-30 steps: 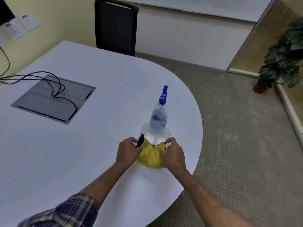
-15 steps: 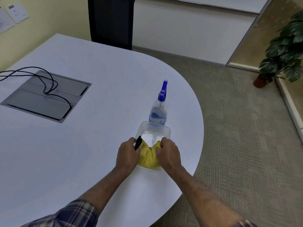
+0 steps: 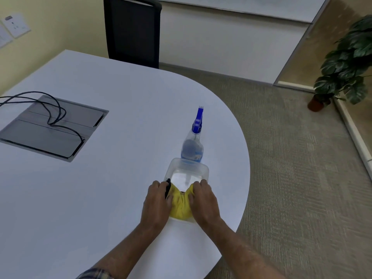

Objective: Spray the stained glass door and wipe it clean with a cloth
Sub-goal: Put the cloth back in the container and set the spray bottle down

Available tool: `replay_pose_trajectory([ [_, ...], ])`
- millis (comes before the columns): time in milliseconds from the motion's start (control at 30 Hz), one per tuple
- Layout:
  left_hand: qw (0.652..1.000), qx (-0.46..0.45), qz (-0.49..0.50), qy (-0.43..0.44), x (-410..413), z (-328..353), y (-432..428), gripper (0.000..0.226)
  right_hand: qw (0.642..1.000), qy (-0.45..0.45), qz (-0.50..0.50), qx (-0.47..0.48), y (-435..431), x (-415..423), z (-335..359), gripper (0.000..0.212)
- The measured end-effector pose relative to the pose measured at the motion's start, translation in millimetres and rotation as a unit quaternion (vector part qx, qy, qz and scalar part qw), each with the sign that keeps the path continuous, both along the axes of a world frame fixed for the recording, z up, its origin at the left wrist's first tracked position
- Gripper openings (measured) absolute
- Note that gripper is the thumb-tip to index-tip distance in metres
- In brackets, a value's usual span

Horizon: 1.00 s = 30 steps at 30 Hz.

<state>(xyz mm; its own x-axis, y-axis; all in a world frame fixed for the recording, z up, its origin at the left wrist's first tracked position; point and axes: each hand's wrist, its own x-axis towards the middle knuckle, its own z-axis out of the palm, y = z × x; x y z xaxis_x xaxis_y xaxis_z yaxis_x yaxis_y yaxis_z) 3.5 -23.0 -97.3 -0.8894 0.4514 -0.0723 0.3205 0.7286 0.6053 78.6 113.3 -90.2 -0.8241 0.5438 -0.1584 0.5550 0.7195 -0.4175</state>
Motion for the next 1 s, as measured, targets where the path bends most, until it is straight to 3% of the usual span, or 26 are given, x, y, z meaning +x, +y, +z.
replay_pose_trajectory([
  [133,0.997,0.068,0.015,0.038,-15,12,11,0.028,0.987,0.142,-0.070,-0.034,6,-11,14,0.033],
  [267,0.988,0.156,0.007,0.000,-38,32,40,0.038,0.941,0.261,-0.170,-0.129,39,-43,40,0.053],
  [500,0.972,0.200,-0.042,-0.120,-83,47,100,0.063,0.923,0.254,-0.114,-0.265,86,-92,47,0.069],
  [633,0.969,0.198,-0.074,-0.127,-99,38,118,0.057,0.912,0.248,-0.072,-0.319,93,-108,38,0.060],
  [767,0.969,0.211,-0.065,-0.113,-105,34,124,0.052,0.907,0.266,-0.084,-0.316,93,-112,35,0.034],
  [1000,0.964,0.248,-0.068,-0.073,-96,53,122,0.049,0.909,0.285,-0.049,-0.299,91,-105,56,0.042],
])
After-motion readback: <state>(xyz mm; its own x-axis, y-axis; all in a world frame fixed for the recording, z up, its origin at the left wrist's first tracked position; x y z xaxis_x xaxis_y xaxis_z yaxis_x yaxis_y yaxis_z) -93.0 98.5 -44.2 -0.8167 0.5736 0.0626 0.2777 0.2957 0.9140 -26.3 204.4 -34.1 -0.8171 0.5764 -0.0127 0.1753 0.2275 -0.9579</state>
